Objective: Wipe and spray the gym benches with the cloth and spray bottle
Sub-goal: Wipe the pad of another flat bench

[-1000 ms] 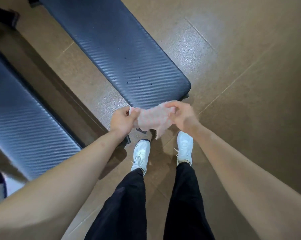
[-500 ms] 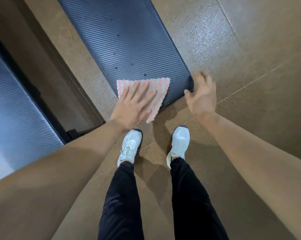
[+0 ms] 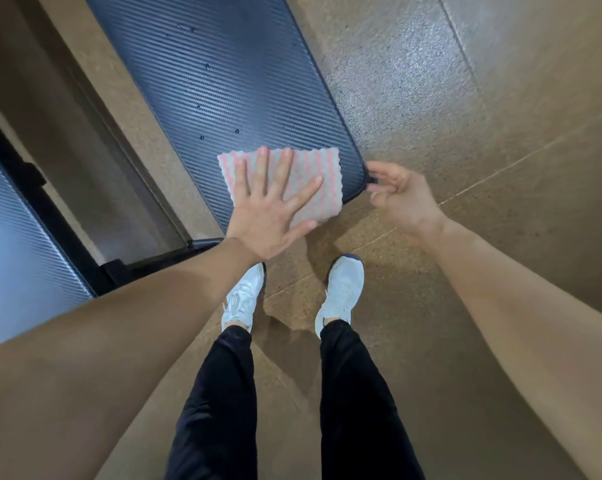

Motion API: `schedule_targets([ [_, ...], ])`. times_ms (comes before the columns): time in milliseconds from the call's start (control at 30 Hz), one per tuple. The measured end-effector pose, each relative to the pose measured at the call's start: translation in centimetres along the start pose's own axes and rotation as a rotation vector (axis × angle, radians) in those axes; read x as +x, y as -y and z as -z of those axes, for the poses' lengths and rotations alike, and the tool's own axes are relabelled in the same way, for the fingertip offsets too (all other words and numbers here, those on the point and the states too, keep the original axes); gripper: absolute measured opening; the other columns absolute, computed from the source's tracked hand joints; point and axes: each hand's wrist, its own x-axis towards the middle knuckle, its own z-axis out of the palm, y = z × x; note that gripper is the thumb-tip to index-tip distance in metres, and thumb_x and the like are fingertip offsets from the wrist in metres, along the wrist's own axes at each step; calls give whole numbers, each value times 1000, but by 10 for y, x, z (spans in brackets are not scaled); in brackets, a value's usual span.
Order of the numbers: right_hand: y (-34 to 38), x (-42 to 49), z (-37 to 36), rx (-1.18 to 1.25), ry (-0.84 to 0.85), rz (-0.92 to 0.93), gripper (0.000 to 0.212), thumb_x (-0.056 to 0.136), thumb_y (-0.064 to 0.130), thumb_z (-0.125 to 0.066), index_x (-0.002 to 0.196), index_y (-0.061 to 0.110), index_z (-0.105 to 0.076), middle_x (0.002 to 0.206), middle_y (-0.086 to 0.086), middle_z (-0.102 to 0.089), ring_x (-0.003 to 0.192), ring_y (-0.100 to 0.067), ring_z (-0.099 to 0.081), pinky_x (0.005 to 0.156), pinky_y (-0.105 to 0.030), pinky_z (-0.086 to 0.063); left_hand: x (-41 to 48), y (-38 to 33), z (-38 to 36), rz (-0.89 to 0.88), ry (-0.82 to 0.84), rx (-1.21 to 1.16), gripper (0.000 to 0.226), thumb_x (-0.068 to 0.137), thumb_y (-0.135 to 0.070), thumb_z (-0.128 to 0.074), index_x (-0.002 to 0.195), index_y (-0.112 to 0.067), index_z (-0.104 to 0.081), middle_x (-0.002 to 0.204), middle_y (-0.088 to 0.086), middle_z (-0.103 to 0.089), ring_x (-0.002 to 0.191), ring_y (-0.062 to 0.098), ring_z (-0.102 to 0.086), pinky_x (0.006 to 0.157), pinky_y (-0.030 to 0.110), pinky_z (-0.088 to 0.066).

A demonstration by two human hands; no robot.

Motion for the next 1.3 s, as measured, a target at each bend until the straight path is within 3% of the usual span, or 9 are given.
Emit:
schedule_targets([
  [167, 1, -3, 7, 160, 51, -45, 49, 86, -15, -57, 126, 13, -63, 108, 1, -70, 95, -10, -67, 85, -22, -54, 51, -37, 12, 102, -2, -33, 74, 97, -79, -17, 162, -45, -10, 171, 19, -1, 153, 55, 2, 116, 77, -4],
  [300, -6, -7, 2, 345, -47, -160, 50, 94, -9, -59, 141, 4, -49, 125, -9, -64, 119, -23, -63, 105, -35, -50, 70, -46, 18, 167, -3, -47, 74, 96, -80, -17, 162, -46, -9, 172, 17, 2, 154, 53, 4, 116, 76, -2],
  [433, 0, -12, -5, 166, -19, -106, 54, 94, 0, -62, 145, 15, -50, 132, -3, -62, 123, -18, -59, 108, -35, -47, 66, -36, 20, 214, 17, -51, 72, 98, -77, -19, 162, -46, -7, 172, 14, 3, 155, 49, 4, 117, 75, -4],
  [600, 27, 0, -7, -84, 51, 23, 53, 96, 0, -59, 146, 16, -51, 133, 7, -58, 119, -12, -59, 111, -31, -45, 34, 22, 21, 539, 22, -172, 72, 97, -78, -14, 161, -48, 2, 172, 9, 11, 155, 45, 13, 118, 74, 2],
  [767, 51, 37, -14, -305, 99, 66, 63, 93, 15, -64, 151, 25, -43, 144, 8, -57, 131, -9, -54, 119, -37, -38, 36, 63, 25, 782, -12, -267, 73, 98, -77, -15, 161, -47, 6, 172, 9, 14, 155, 44, 14, 117, 76, 0],
  [900, 66, 50, -22, -563, 17, 135, 66, 92, 20, -71, 150, 36, -42, 132, 9, -63, 118, -12, -61, 107, -32, -46, 62, 53, 28, 905, -43, -286, 76, 99, -75, -15, 163, -39, 3, 171, 19, 11, 154, 50, 11, 114, 79, 0],
  [1000, 66, 54, -18, -578, 38, 114, 62, 90, 22, -74, 142, 42, -48, 113, 12, -68, 101, -14, -66, 97, -32, -52, 84, 44, 32, 849, -49, -313, 82, 97, -78, -18, 164, -36, 2, 170, 22, 11, 153, 52, 11, 114, 78, 1],
  [1200, 68, 67, -8, -602, 114, -6, 38, 85, 32, -79, 121, 29, -66, 105, 13, -71, 99, -17, -71, 91, -32, -54, 145, 36, 54, 629, 3, -263, 96, 84, -90, -23, 163, -40, 0, 169, 22, 13, 151, 55, 14, 110, 82, 1],
  [1300, 71, 72, -9, -679, 142, 4, 41, 84, 36, -78, 122, 31, -64, 109, 10, -72, 98, -18, -70, 91, -33, -55, 158, 44, 61, 577, 12, -219, 99, 82, -92, -20, 164, -38, -3, 170, 21, 11, 152, 55, 11, 111, 81, -1],
])
